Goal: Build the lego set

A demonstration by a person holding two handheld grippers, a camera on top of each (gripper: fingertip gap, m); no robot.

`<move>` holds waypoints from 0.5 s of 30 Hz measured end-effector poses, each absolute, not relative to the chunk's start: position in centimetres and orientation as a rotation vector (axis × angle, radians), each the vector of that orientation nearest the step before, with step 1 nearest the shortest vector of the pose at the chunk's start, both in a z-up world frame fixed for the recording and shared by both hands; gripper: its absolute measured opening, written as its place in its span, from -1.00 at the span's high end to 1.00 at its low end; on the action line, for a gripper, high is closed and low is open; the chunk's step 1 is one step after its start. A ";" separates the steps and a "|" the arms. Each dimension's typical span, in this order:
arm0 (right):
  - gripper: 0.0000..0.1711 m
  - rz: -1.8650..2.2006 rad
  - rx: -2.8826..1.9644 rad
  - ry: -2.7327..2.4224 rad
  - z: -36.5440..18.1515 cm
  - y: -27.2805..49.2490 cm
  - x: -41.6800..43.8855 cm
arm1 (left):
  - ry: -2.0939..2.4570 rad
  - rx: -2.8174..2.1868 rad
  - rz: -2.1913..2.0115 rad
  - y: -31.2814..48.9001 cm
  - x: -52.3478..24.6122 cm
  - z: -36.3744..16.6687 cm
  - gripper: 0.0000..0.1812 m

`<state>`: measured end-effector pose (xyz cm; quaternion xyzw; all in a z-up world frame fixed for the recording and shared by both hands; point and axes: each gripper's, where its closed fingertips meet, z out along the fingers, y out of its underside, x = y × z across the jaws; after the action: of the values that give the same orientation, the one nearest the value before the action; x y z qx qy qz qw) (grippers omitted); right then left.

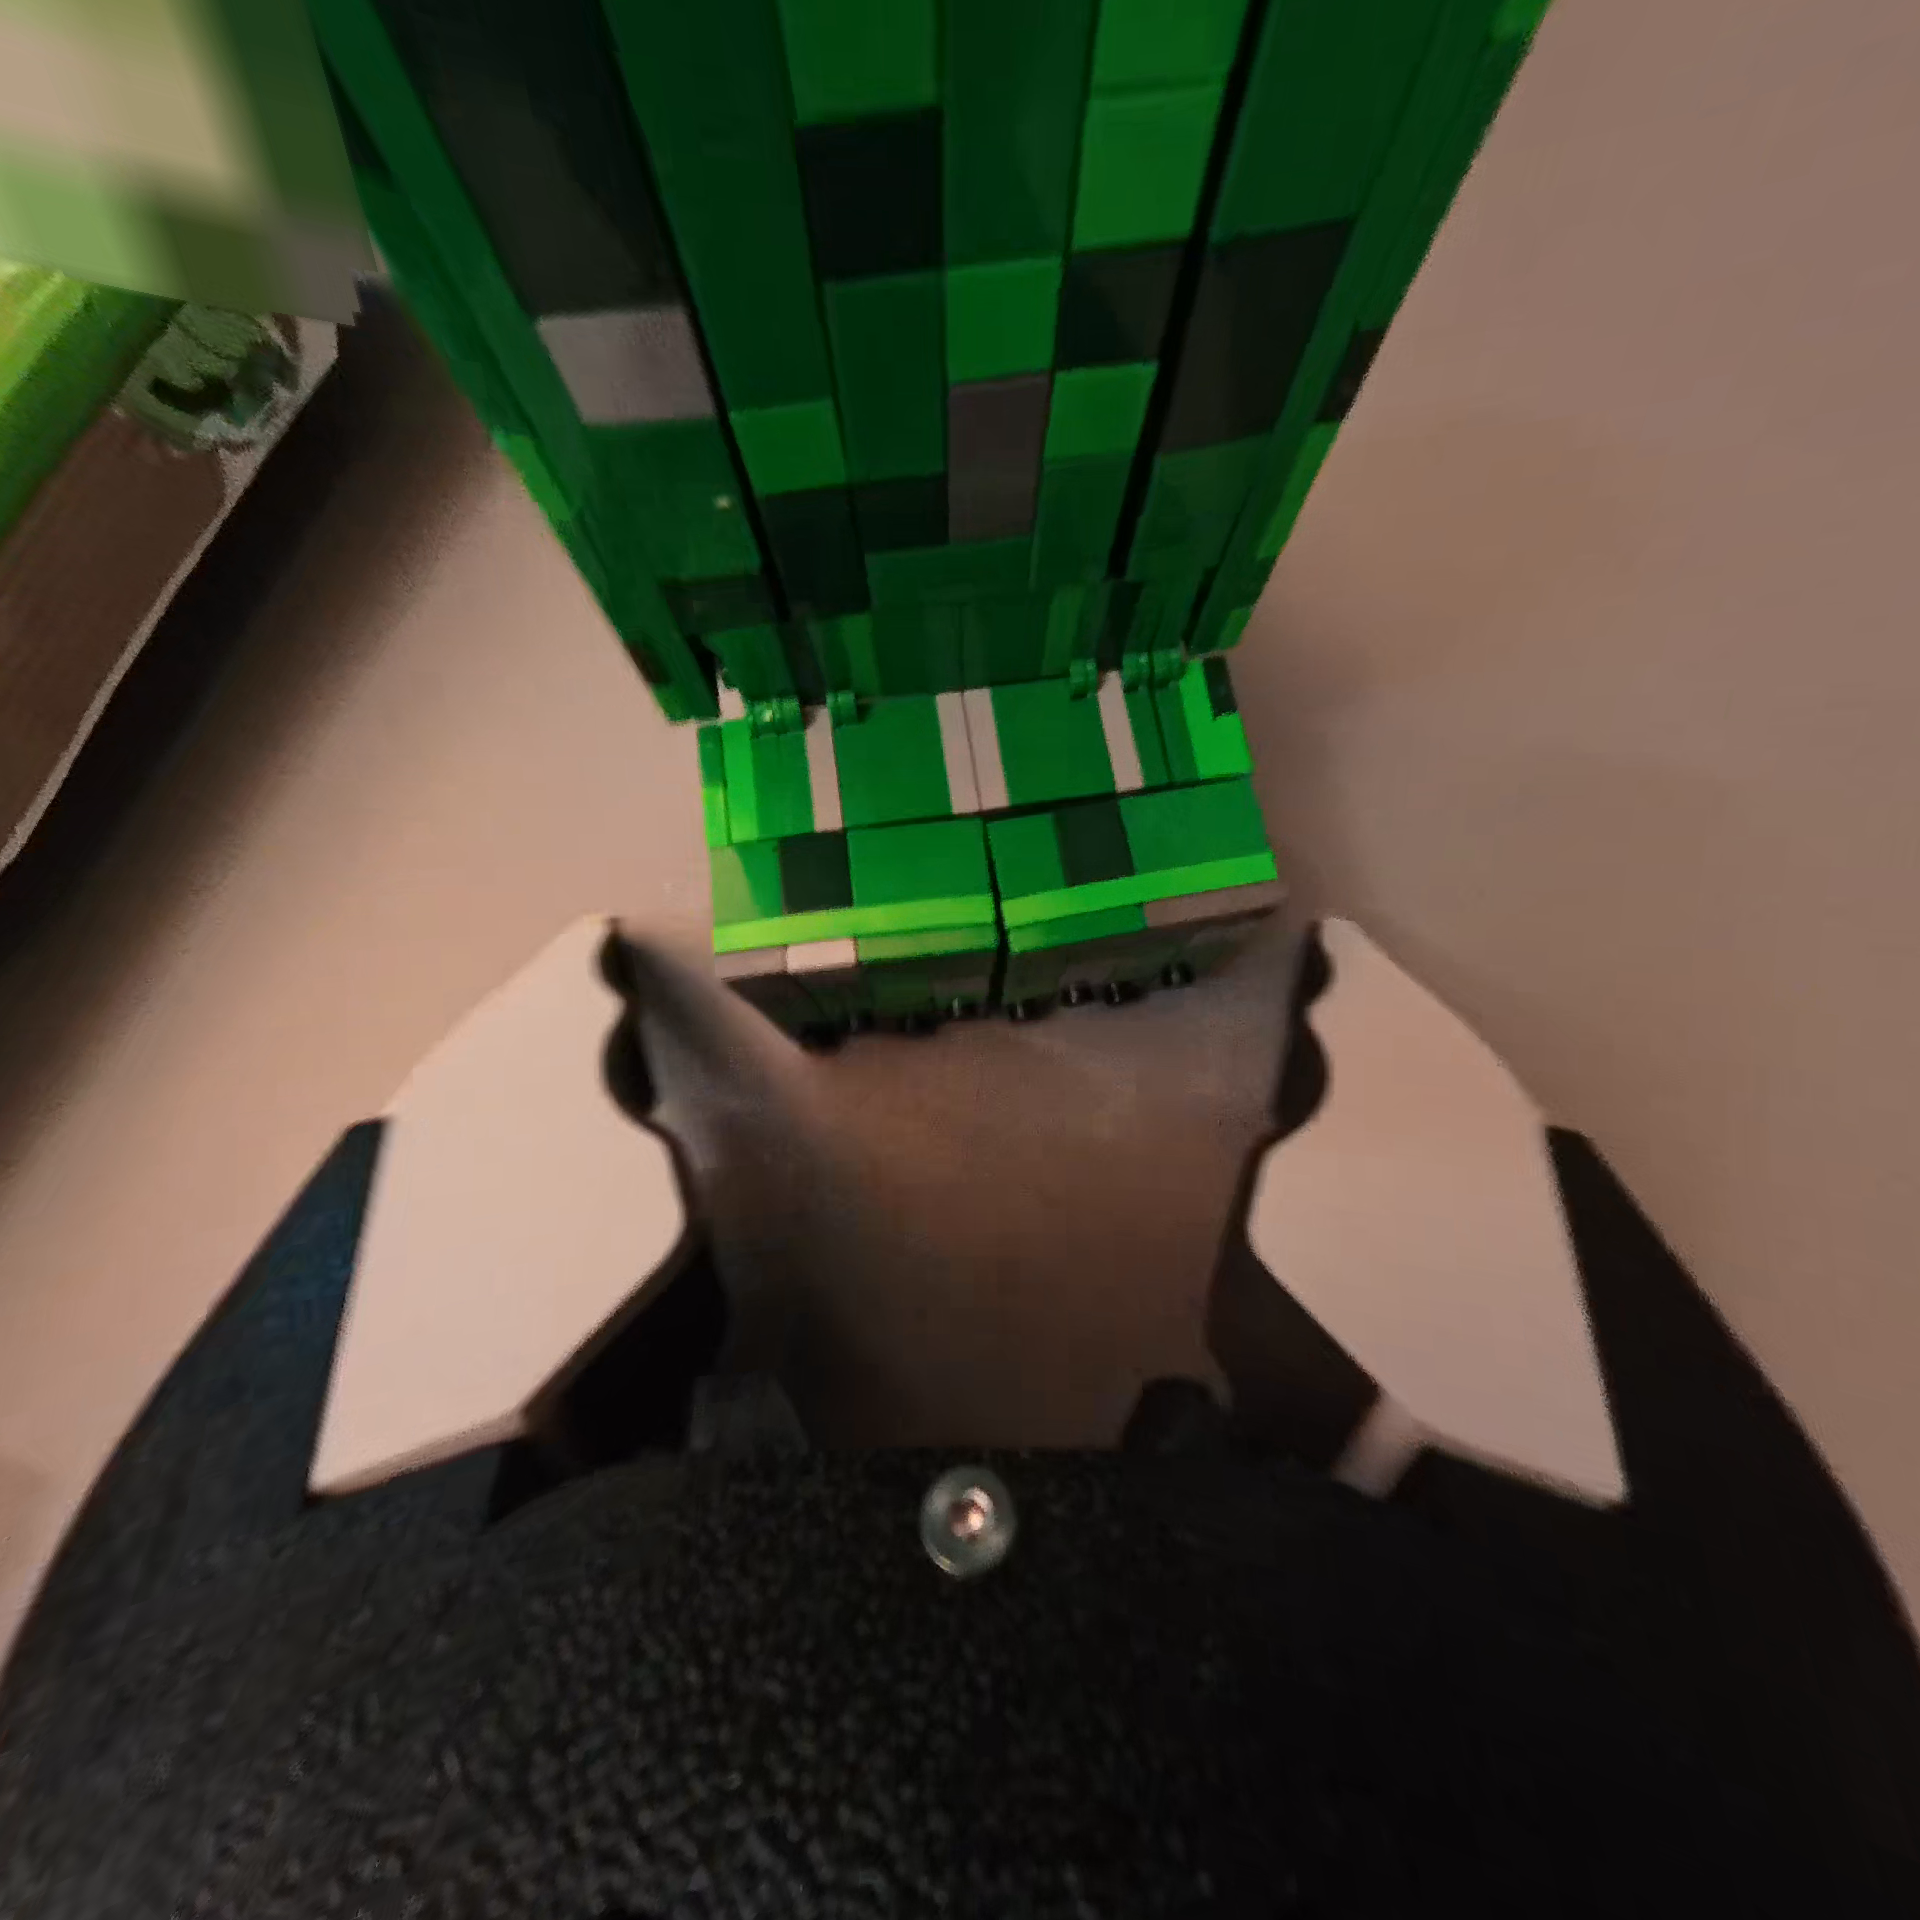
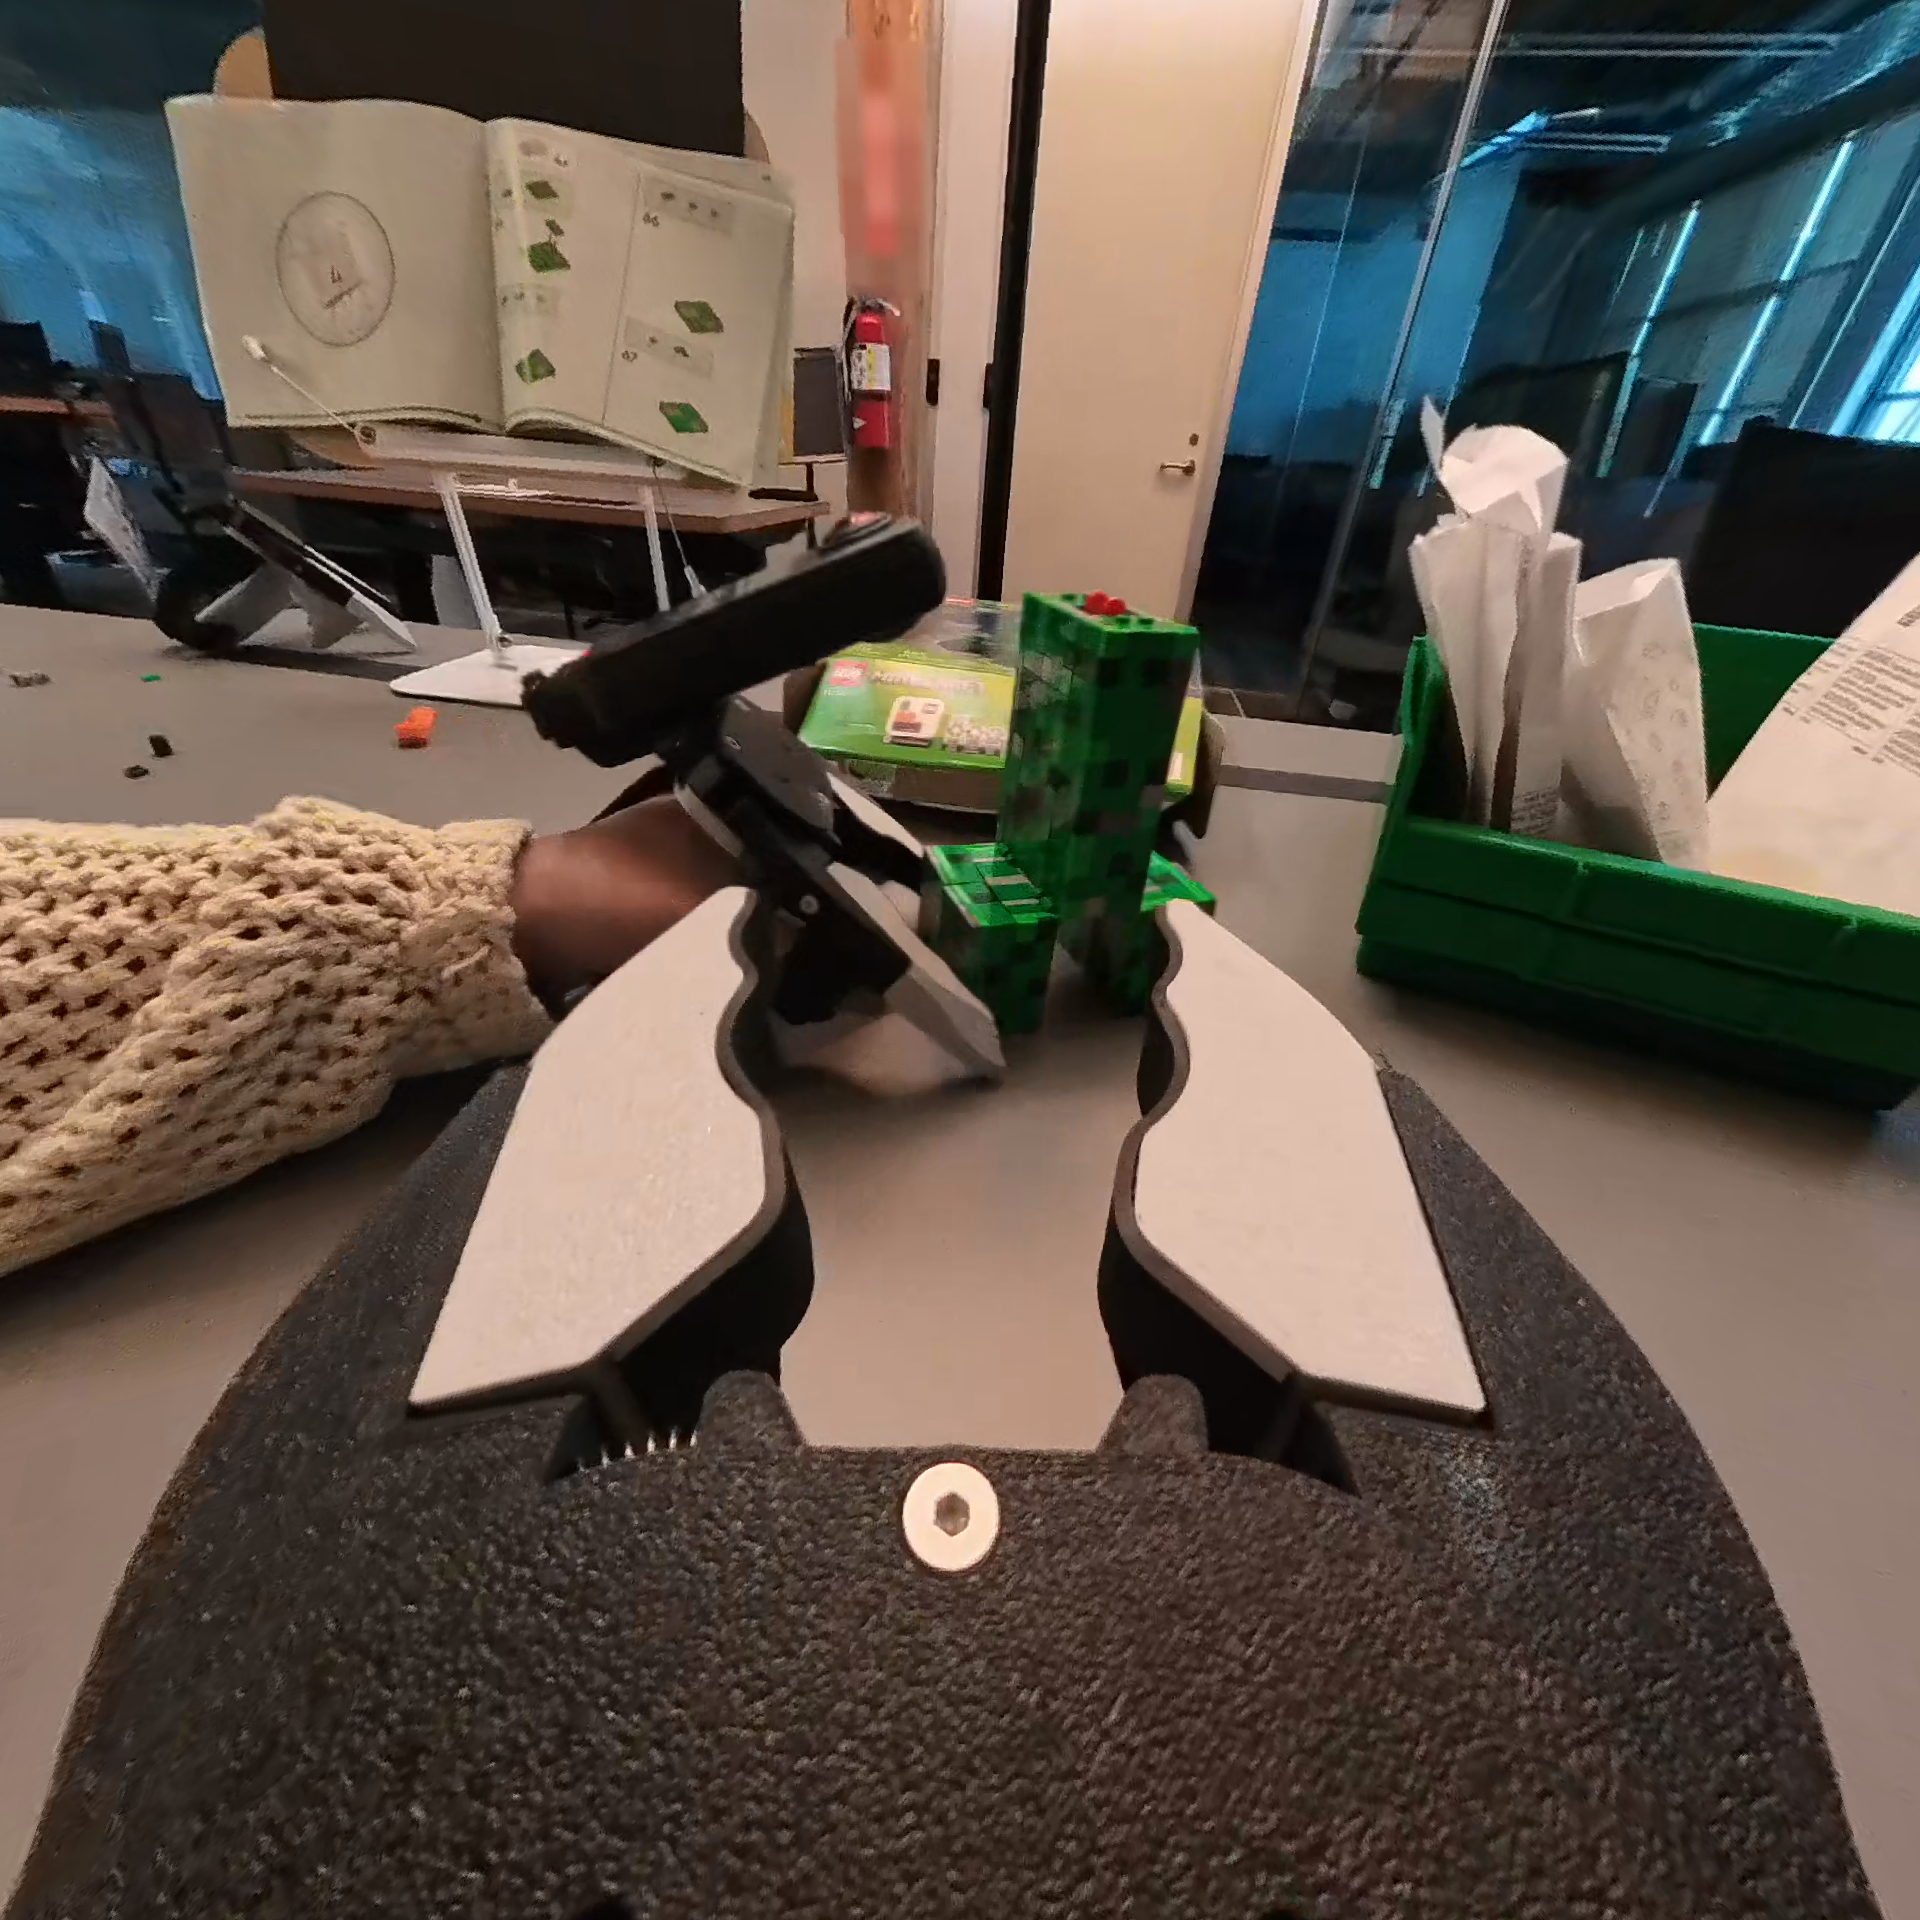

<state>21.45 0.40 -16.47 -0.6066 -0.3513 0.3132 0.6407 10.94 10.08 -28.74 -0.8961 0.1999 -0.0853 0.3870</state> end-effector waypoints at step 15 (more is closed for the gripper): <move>0.19 0.810 -1.353 -0.889 -17.4 -5.4 12.8 | 0.135 -1.806 0.365 -12.8 -17.2 -20.6 -0.44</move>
<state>12.83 -5.39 -17.41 -0.5880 -0.3861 0.3519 0.6176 -17.23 -12.78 -20.59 -0.7801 0.0585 0.1576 0.6026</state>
